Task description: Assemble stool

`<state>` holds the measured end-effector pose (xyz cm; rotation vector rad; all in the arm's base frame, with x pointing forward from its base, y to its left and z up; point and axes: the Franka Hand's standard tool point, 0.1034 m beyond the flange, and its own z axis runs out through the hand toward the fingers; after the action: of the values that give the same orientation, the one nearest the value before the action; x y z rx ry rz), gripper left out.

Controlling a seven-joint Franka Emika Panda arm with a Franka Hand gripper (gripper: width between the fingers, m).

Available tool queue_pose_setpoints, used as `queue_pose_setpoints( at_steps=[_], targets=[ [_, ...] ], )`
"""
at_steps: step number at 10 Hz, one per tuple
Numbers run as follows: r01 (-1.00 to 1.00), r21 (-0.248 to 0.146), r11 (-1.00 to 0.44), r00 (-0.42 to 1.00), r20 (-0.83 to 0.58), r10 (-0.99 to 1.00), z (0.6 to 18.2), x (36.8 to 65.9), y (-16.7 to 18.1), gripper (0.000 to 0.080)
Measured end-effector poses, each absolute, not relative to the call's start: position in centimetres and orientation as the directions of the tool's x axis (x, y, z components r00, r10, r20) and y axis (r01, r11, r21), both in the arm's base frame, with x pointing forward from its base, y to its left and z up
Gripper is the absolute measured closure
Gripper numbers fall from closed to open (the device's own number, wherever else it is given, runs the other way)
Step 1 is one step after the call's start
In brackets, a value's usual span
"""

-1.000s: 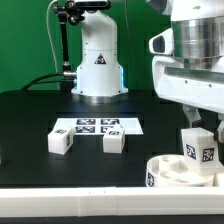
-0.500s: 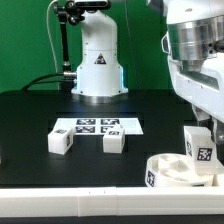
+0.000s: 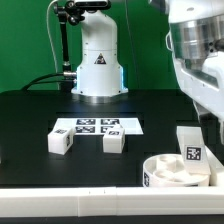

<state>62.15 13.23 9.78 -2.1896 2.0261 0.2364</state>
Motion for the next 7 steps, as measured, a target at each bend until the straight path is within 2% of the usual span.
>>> queue_pose_setpoints(
  at_steps=[1,2,4,5,6,7],
  targets=[
    [-0.994,-0.016,-0.110,0.111,-0.218,-0.970,10.59,62.29,13.38,0.0156],
    [-0.989,-0.032,-0.142,0.146,-0.221,-0.964,11.07,62.47,13.40,0.0156],
    [-0.988,-0.032,-0.150,0.153,-0.221,-0.963,10.88,62.40,13.45,0.0150],
    [-0.968,-0.044,-0.249,0.252,-0.211,-0.944,10.72,62.29,13.47,0.0150],
    [-0.919,-0.031,-0.392,0.391,-0.190,-0.901,10.19,62.12,13.71,0.0150],
    [-0.842,-0.043,-0.538,0.537,-0.169,-0.827,10.26,62.50,13.63,0.0150]
  ],
)
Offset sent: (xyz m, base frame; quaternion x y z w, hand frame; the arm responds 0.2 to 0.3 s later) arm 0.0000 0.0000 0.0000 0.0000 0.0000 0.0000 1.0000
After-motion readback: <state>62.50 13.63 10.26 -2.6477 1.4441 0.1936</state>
